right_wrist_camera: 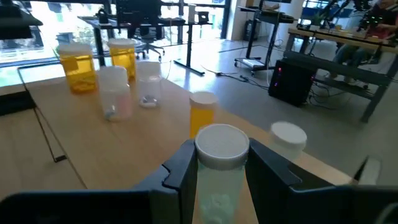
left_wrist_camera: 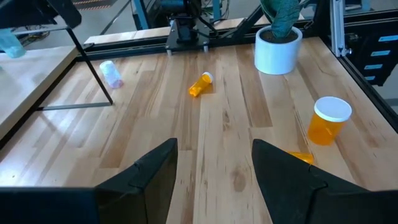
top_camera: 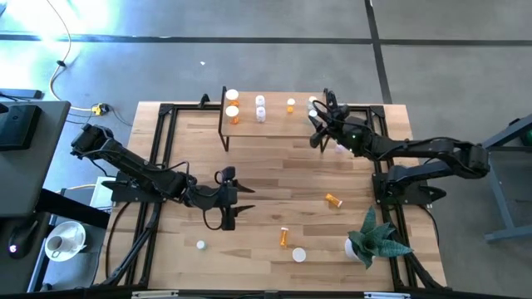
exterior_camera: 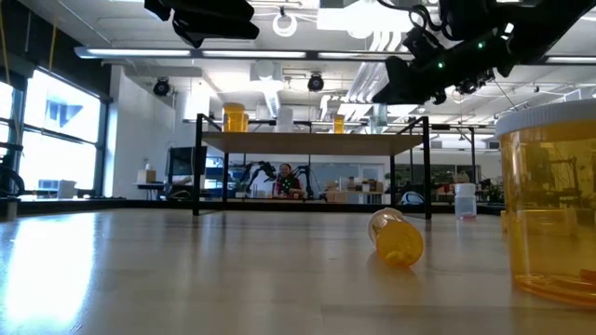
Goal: Pick and place medicine bottles onto shelf by color
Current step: Put the top left dark green pill bottle on the shelf aligned with the other transparent pill bottle
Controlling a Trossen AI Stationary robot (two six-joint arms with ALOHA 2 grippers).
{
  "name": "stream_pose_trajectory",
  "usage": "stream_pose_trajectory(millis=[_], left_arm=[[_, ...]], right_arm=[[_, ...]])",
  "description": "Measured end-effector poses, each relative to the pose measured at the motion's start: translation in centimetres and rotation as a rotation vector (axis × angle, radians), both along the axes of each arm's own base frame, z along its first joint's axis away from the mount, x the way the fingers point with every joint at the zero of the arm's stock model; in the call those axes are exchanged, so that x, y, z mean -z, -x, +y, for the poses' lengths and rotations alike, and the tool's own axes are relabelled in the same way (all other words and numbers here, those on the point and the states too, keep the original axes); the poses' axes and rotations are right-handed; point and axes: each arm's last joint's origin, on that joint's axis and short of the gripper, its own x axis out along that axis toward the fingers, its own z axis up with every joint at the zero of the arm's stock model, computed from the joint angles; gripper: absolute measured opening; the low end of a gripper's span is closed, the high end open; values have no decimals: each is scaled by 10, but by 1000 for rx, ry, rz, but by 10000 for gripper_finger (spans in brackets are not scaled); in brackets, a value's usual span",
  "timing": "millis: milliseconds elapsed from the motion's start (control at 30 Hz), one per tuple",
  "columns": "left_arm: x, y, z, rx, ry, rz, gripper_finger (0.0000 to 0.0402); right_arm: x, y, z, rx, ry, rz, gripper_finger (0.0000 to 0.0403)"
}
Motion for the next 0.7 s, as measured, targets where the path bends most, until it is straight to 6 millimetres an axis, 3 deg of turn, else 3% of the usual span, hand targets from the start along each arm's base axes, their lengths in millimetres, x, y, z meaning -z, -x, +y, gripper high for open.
stream_pose_trajectory(millis=[433,700], left_arm=[[0,0,0,0,0,0,195],[0,0,0,0,0,0,195]], right_arm=[[10,4,2,-1,-8,-26,103],[22,-5,2,-11,-31,-9,103]])
